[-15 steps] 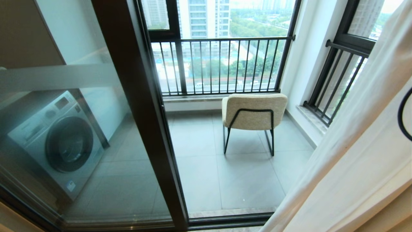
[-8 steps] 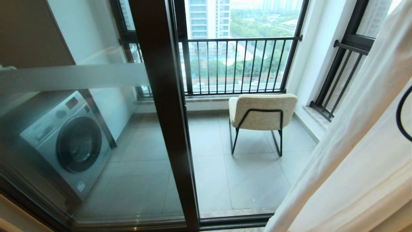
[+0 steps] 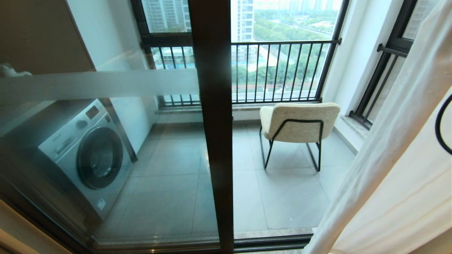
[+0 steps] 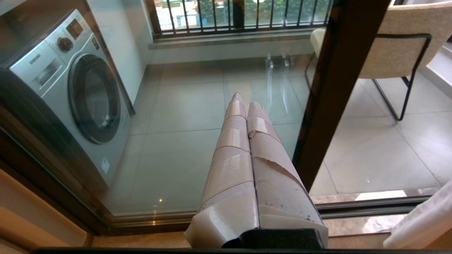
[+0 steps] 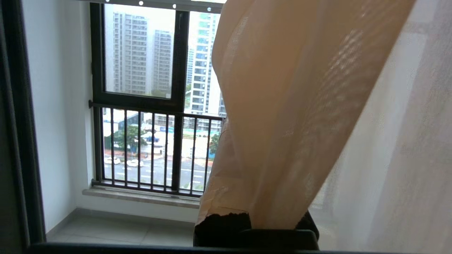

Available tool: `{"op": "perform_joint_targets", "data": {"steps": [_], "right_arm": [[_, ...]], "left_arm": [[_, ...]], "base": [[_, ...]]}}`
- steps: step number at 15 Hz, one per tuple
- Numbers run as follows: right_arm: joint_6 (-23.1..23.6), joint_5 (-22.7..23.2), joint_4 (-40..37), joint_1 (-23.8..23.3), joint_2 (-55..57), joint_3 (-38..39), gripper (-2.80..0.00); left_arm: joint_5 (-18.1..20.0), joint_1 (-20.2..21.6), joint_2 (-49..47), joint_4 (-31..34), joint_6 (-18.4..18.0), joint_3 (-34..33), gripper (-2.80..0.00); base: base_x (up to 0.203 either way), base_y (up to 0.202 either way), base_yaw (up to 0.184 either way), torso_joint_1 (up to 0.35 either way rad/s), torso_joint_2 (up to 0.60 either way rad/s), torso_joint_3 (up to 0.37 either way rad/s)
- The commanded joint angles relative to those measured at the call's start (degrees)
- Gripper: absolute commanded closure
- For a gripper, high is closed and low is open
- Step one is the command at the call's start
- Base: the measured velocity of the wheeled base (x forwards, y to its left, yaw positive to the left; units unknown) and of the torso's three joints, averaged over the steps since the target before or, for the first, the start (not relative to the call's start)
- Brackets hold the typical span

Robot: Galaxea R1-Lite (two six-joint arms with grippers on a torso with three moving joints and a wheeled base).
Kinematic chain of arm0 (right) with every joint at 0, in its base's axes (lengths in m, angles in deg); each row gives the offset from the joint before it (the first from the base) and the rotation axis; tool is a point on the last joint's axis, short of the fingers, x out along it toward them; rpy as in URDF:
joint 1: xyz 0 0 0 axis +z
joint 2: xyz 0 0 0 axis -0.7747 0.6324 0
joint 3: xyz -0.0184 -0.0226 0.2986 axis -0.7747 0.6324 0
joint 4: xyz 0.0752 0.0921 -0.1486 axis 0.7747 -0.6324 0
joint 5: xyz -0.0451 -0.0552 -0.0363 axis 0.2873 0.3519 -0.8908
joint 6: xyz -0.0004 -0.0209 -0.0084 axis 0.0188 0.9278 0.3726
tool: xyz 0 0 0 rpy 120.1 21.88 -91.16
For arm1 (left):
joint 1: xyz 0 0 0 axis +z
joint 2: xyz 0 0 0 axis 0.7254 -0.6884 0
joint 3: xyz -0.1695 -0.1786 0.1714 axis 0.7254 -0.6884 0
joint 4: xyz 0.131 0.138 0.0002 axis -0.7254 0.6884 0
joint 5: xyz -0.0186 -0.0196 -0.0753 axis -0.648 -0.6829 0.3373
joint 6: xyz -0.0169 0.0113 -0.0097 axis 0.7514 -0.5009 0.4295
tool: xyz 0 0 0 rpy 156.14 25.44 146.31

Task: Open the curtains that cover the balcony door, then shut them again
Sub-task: Close the inner curtains on both sides

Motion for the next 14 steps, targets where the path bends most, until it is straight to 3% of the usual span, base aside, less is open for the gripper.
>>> {"op": "perform_joint_targets", "data": {"steps": [1, 14], "right_arm": [[0.0, 0.1, 0.4, 0.0, -0.1, -0.1, 0.0], [0.0, 0.4, 0.3, 0.0, 0.2, -1.1, 0.0]], "left_arm": [[0.0, 0.0, 0.0, 0.0, -0.1, 0.0, 0.0], [0.0, 0.0, 0.0, 0.0, 0.0, 0.0, 0.0]], "base": [[0.0, 0.188, 0.0, 0.002, 0.0, 0.002], [0.0, 0.184, 0.002, 0.003, 0.0, 0.003]]}}
